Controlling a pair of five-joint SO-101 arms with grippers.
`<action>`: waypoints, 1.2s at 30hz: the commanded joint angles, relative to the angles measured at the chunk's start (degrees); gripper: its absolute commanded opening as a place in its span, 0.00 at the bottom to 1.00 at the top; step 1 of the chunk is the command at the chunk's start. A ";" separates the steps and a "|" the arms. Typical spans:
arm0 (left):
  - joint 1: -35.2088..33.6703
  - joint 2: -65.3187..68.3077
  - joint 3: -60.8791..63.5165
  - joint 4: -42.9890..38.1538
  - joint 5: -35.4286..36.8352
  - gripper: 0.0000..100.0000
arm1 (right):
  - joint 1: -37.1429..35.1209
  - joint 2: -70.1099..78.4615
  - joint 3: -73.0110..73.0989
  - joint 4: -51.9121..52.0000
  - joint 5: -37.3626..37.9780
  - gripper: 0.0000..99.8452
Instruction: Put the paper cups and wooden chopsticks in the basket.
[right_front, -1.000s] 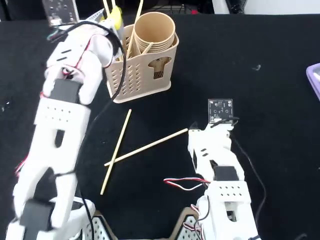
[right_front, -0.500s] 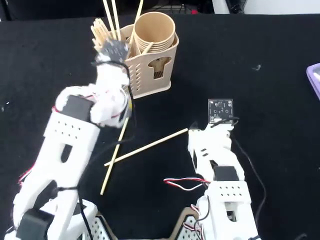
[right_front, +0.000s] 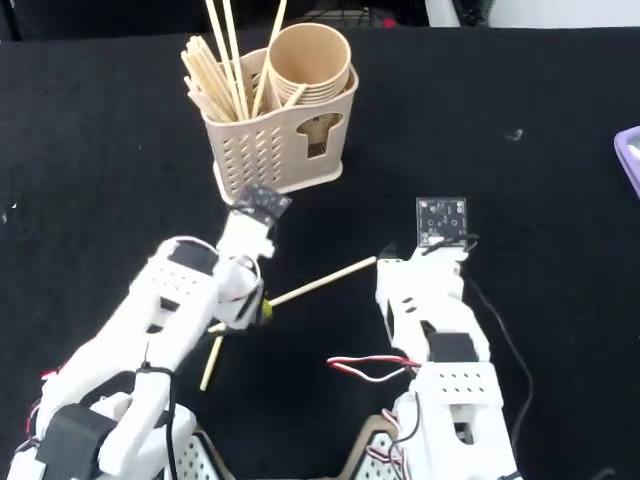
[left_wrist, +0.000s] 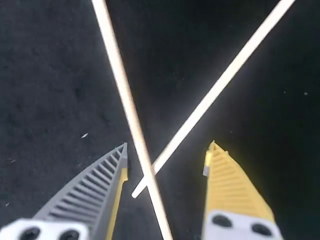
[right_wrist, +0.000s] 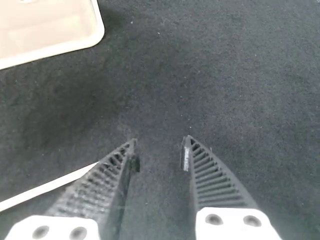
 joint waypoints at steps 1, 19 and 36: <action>0.48 -0.09 1.54 -5.01 -0.88 0.25 | -0.88 -1.19 -1.71 -1.49 0.53 0.15; -2.07 14.68 -6.55 -1.23 -0.88 0.25 | -0.88 -1.19 -1.80 -1.41 0.53 0.15; 7.16 20.22 -12.09 3.16 -0.97 0.14 | -0.88 -1.19 -1.80 -1.41 0.53 0.15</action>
